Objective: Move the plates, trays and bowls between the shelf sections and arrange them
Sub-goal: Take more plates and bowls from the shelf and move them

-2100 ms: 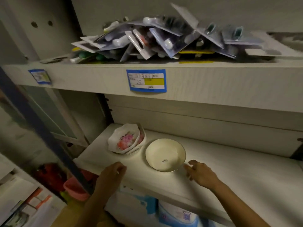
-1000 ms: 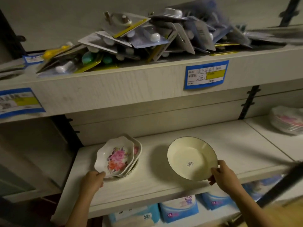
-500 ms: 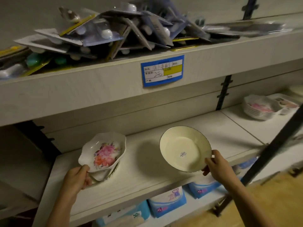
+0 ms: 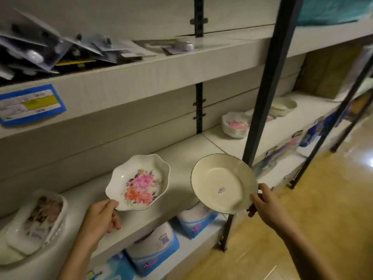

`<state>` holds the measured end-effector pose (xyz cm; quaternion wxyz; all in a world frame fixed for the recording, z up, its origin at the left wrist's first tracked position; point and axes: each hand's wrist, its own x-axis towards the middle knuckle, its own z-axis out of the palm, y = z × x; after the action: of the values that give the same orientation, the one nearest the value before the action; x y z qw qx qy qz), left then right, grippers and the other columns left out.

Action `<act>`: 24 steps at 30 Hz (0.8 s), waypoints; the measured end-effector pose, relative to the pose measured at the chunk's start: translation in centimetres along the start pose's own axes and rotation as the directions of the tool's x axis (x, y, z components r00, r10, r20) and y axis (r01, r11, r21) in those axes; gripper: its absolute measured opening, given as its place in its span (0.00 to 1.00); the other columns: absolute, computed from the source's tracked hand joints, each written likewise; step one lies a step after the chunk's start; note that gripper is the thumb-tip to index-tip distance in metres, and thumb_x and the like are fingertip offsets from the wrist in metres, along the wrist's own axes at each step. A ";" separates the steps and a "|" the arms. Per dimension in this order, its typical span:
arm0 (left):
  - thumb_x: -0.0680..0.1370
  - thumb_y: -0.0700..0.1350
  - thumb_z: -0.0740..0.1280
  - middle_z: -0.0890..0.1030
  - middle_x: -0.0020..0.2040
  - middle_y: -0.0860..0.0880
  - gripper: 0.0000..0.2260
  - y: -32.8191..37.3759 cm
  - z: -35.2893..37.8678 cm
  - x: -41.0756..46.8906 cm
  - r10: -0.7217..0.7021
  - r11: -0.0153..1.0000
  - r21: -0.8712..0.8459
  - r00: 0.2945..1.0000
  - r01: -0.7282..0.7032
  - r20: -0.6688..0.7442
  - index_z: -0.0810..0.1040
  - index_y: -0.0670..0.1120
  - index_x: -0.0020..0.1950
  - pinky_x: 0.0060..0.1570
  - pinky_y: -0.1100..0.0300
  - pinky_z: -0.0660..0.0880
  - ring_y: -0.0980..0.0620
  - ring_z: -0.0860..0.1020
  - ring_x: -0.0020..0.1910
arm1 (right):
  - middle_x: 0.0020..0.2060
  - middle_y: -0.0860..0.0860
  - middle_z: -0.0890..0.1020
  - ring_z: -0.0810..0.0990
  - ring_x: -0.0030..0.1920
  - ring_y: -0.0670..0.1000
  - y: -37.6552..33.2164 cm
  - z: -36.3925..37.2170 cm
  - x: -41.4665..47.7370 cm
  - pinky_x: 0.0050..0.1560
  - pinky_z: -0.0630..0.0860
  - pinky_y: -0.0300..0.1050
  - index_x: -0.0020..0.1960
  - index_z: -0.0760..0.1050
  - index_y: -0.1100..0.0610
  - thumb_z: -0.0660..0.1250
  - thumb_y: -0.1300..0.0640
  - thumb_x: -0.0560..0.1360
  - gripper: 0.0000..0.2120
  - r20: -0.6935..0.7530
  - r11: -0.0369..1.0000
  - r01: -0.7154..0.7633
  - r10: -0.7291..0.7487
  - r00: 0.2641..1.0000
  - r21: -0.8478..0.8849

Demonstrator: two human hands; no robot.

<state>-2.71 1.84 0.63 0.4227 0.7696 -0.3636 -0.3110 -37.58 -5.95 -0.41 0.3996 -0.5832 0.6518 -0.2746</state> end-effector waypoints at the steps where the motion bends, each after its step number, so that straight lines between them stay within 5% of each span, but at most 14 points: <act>1: 0.78 0.37 0.58 0.73 0.17 0.46 0.13 0.9 1.7 -0.6 0.011 1.000 0.001 1.000 -0.011 0.028 0.74 0.36 0.34 0.27 0.59 0.63 0.51 0.66 0.19 | 0.34 0.55 0.81 0.80 0.33 0.52 0.7 -1.6 0.0 0.34 0.75 0.44 0.58 0.66 0.59 0.56 0.60 0.79 0.08 -0.009 1.000 -0.006 0.006 1.000 0.007; 10: 0.78 0.36 0.57 0.71 0.19 0.44 0.14 6.3 17.2 -3.8 0.064 0.998 -0.002 0.966 -0.065 0.250 0.73 0.36 0.34 0.17 0.67 0.61 0.57 0.64 0.13 | 0.32 0.55 0.81 0.78 0.30 0.51 8.7 -14.5 0.2 0.33 0.71 0.44 0.59 0.67 0.60 0.55 0.62 0.79 0.10 -0.133 0.997 -0.081 0.081 0.988 0.001; 15: 0.78 0.37 0.58 0.71 0.16 0.47 0.17 9.2 25.2 -4.7 0.095 0.992 0.044 0.935 -0.116 0.341 0.69 0.42 0.28 0.21 0.63 0.62 0.56 0.63 0.14 | 0.33 0.55 0.81 0.79 0.32 0.51 12.7 -20.6 0.7 0.40 0.76 0.50 0.62 0.66 0.60 0.55 0.61 0.79 0.12 -0.220 0.988 -0.156 0.156 0.963 0.015; 24: 0.77 0.37 0.57 0.71 0.19 0.49 0.13 14.3 36.1 -4.5 0.140 0.983 0.039 0.870 -0.180 0.473 0.73 0.39 0.34 0.23 0.62 0.65 0.51 0.70 0.20 | 0.33 0.55 0.81 0.80 0.32 0.52 16.9 -27.7 2.7 0.48 0.78 0.58 0.55 0.65 0.54 0.56 0.61 0.79 0.07 -0.312 0.972 -0.220 0.233 0.921 0.077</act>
<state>-37.79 -15.16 -2.21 0.3149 0.6557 -0.5297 -0.4363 -69.98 -8.72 -0.21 0.3297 -0.4437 0.7651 -0.3302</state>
